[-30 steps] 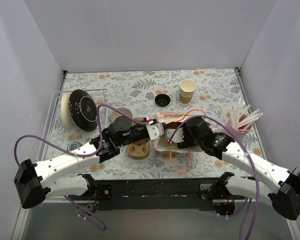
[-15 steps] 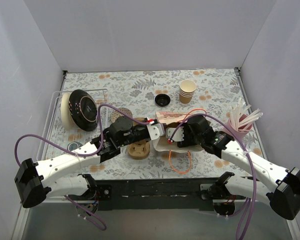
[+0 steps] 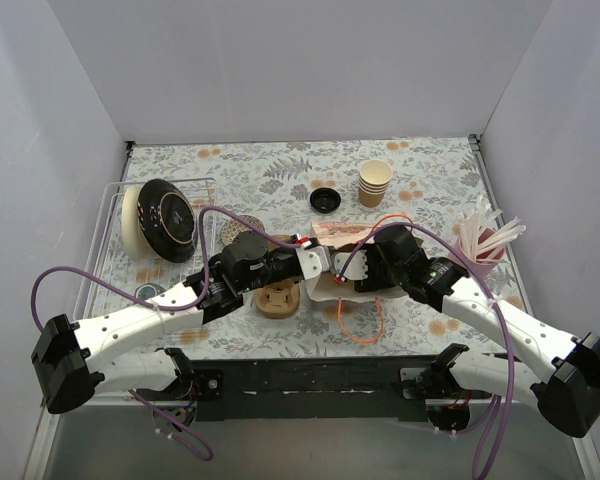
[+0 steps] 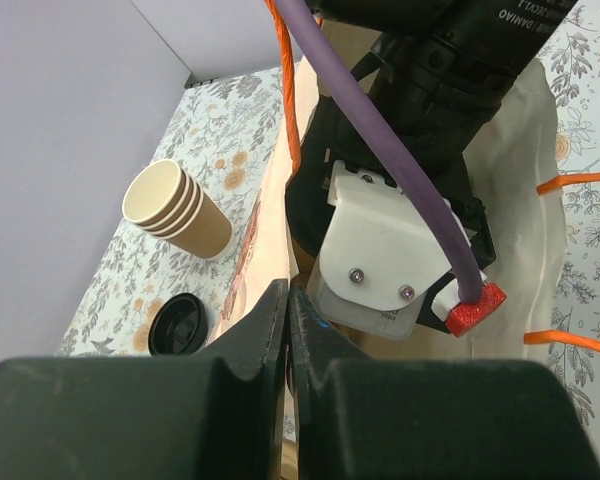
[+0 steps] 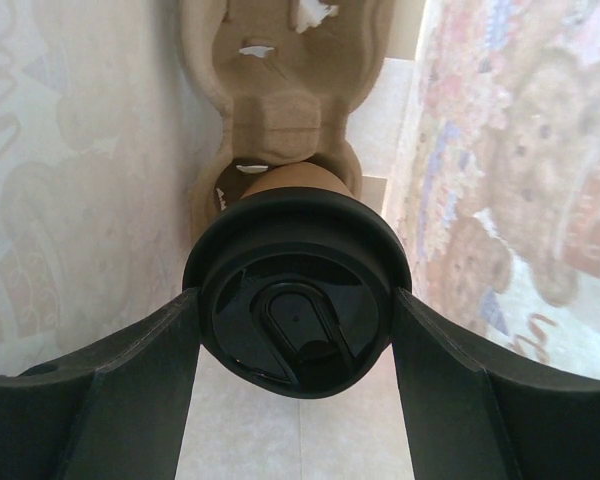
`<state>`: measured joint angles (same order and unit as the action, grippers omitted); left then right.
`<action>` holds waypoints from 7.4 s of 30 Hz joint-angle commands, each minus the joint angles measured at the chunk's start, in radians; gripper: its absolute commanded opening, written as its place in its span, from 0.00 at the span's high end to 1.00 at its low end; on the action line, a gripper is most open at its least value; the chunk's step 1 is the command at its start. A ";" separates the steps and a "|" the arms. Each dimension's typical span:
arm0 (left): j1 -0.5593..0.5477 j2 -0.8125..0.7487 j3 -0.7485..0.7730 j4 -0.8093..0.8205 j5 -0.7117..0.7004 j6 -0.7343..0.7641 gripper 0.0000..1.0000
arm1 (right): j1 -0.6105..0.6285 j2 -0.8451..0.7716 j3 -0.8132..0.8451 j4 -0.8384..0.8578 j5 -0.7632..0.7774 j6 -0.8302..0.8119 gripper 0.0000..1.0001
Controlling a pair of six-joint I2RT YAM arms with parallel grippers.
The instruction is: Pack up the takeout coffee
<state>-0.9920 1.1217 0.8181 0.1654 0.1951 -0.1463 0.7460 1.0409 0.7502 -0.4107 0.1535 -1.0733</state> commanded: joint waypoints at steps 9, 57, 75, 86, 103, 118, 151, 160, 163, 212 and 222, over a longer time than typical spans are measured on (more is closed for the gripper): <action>-0.005 -0.005 0.032 0.010 0.017 0.004 1.00 | -0.005 0.002 0.106 -0.062 -0.012 -0.013 0.60; -0.005 0.027 0.053 0.023 0.032 -0.022 1.00 | -0.025 0.084 -0.066 0.124 0.026 0.012 0.64; -0.007 0.013 0.055 0.006 0.029 -0.016 1.00 | -0.054 0.146 -0.063 0.141 -0.006 0.055 0.64; -0.005 0.018 0.065 0.003 0.023 -0.029 1.00 | -0.057 0.143 -0.028 0.125 0.015 0.075 0.39; -0.005 0.082 0.148 -0.030 -0.009 -0.094 1.00 | -0.057 0.042 0.067 -0.003 0.009 0.053 0.01; -0.005 0.171 0.257 -0.101 -0.010 -0.156 1.00 | -0.077 -0.033 0.104 -0.056 -0.049 0.059 0.01; 0.059 0.263 0.380 -0.242 0.043 -0.306 1.00 | -0.105 -0.173 0.152 -0.122 -0.141 0.173 0.02; 0.095 0.274 0.394 -0.241 0.069 -0.371 1.00 | -0.112 -0.189 0.173 -0.053 -0.141 0.246 0.01; 0.107 0.277 0.395 -0.241 0.075 -0.383 1.00 | -0.115 -0.191 0.176 -0.031 -0.140 0.266 0.01; 0.214 0.446 0.590 -0.323 -0.065 -0.565 0.63 | -0.122 -0.091 0.434 0.167 0.208 0.881 0.01; 0.217 0.460 0.625 -0.328 -0.135 -0.541 0.42 | -0.122 -0.007 0.569 0.016 0.349 0.997 0.02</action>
<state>-0.7807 1.5845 1.3972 -0.1364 0.1108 -0.7078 0.6285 1.0176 1.2488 -0.3515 0.4091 -0.1516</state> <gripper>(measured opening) 0.544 0.981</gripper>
